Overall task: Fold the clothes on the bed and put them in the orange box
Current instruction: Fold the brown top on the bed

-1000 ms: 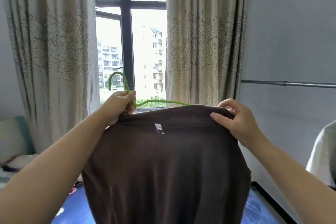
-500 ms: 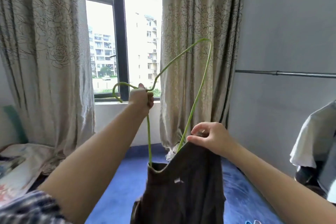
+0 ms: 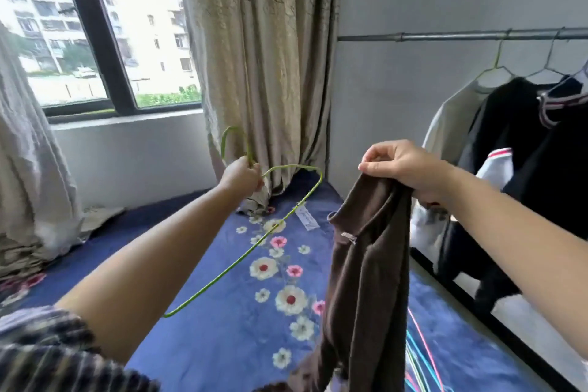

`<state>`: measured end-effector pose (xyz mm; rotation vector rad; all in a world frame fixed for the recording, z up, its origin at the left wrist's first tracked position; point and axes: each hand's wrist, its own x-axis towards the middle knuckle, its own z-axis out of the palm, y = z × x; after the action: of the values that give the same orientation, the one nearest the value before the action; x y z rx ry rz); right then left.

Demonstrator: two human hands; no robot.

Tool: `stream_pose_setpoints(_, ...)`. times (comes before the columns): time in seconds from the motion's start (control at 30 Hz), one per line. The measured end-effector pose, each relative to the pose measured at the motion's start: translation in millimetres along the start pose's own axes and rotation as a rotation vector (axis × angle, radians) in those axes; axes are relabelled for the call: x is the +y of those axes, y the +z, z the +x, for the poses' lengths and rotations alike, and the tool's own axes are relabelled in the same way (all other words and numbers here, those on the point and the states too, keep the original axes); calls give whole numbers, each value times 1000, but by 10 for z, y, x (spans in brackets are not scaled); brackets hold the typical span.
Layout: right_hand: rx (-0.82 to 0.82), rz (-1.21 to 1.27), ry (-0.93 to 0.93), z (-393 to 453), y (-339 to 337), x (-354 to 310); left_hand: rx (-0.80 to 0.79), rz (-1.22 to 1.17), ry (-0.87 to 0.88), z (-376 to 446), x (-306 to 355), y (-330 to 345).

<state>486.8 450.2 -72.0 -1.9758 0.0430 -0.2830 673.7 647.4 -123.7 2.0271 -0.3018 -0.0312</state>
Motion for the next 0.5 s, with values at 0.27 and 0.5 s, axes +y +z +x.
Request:
stream_pose_setpoints(0.27,-86,244,408,-406,-557,618,-118,-258,-386,59,-617,1286)
stream_pose_setpoints(0.5,-576,-841,1006,-428,-371,1916,-123,-435,-544,-118,-930,2291)
